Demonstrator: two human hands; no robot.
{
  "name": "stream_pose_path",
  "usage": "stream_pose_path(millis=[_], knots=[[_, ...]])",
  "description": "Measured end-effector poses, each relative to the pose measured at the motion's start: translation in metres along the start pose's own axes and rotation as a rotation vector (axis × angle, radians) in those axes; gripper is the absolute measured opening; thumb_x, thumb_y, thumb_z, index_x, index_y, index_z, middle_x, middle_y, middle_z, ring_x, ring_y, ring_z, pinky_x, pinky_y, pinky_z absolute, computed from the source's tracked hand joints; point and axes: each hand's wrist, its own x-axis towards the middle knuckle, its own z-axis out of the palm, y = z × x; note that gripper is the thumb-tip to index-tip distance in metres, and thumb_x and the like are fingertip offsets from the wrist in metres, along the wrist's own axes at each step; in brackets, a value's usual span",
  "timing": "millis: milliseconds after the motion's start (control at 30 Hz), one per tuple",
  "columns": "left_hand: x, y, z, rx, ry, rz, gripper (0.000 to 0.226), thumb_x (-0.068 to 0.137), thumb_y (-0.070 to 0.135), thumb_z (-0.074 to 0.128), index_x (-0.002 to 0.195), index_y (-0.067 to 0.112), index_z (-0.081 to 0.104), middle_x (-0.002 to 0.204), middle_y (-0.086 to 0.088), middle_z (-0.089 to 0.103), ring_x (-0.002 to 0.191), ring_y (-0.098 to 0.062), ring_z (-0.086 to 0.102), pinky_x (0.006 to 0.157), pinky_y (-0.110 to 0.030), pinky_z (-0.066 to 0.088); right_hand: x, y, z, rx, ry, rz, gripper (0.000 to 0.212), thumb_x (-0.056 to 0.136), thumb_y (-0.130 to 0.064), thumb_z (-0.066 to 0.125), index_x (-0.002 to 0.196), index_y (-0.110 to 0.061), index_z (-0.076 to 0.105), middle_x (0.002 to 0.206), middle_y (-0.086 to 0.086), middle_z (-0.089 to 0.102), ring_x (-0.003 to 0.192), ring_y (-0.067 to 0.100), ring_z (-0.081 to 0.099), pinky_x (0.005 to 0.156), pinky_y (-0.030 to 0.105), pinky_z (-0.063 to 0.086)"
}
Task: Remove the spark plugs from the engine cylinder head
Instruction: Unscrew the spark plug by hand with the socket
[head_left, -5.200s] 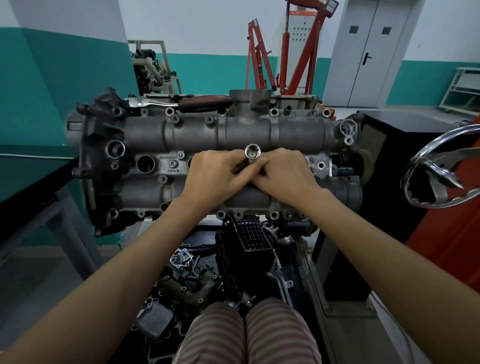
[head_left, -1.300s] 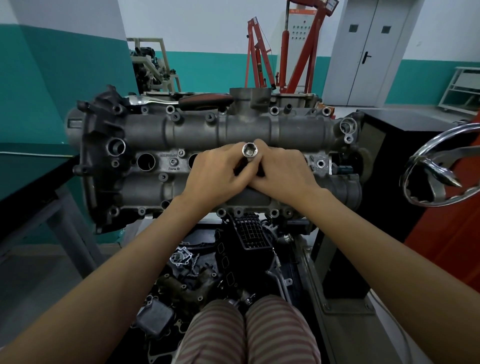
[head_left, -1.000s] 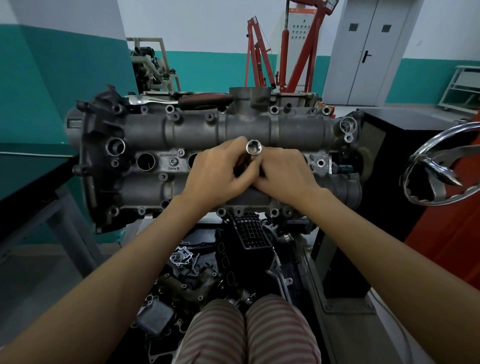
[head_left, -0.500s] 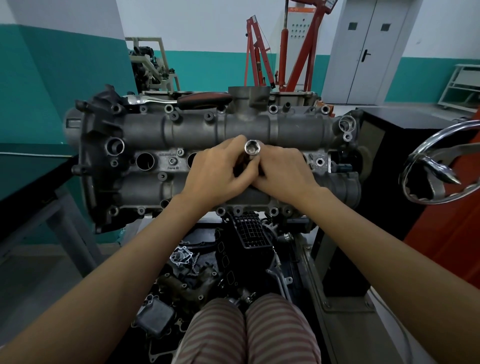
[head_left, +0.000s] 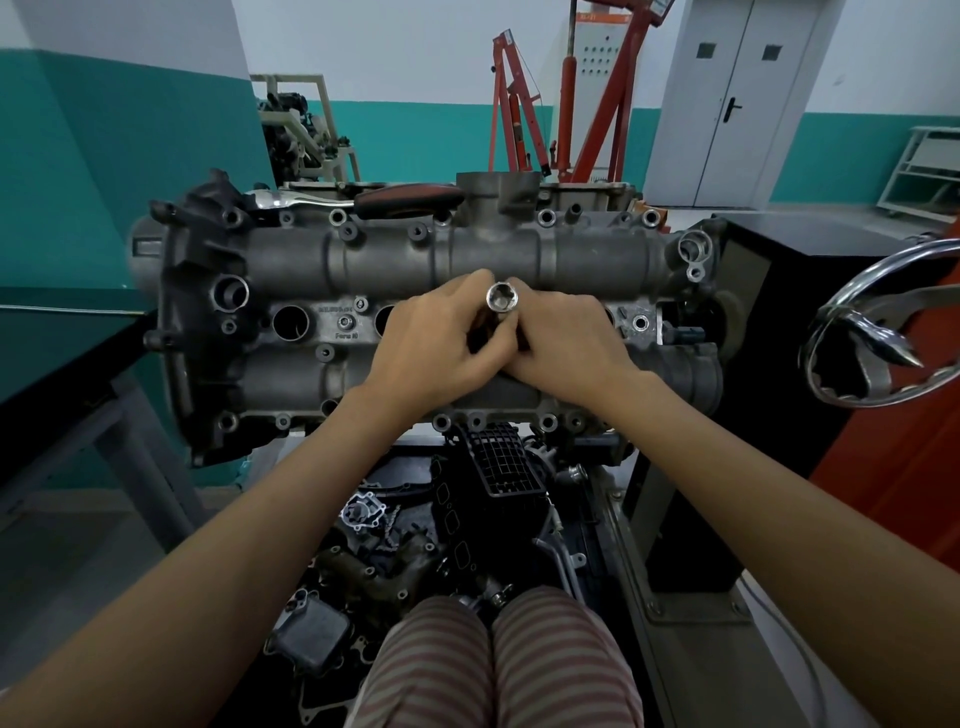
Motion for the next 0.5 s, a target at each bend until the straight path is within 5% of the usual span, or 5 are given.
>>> stream_pose_path(millis=[167, 267, 500], knots=[[0.0006, -0.0042, 0.0012, 0.048, 0.035, -0.017, 0.036, 0.086, 0.037, 0.053, 0.059, 0.013, 0.053, 0.051, 0.013, 0.040, 0.048, -0.005, 0.037, 0.046, -0.020, 0.020, 0.0009, -0.0011, -0.0004, -0.069, -0.020, 0.036, 0.052, 0.081, -0.055, 0.035, 0.094, -0.015, 0.064, 0.079, 0.005, 0.068, 0.078, 0.024, 0.063, 0.057, 0.029, 0.036], [0.0003, -0.0066, 0.0023, 0.043, 0.033, -0.011, 0.044, 0.085, 0.042, 0.053, 0.058, 0.008, 0.057, 0.048, 0.004, 0.046, 0.045, -0.012, 0.043, 0.047, -0.022, 0.025, 0.0010, 0.0010, -0.0011, -0.053, -0.031, 0.053, 0.043, 0.087, -0.048, 0.040, 0.087, -0.015, 0.068, 0.082, 0.006, 0.069, 0.081, 0.026, 0.062, 0.059, 0.029, 0.033], [0.0002, -0.0004, 0.0002, -0.001, -0.014, -0.019, 0.021, 0.085, 0.034, 0.046, 0.072, 0.024, 0.034, 0.055, 0.018, 0.032, 0.055, -0.007, 0.035, 0.045, -0.019, 0.024, 0.0015, -0.0005, -0.0016, 0.002, -0.018, 0.029, 0.035, 0.082, -0.040, 0.042, 0.097, -0.012, 0.056, 0.079, 0.004, 0.066, 0.074, 0.027, 0.061, 0.055, 0.029, 0.032]])
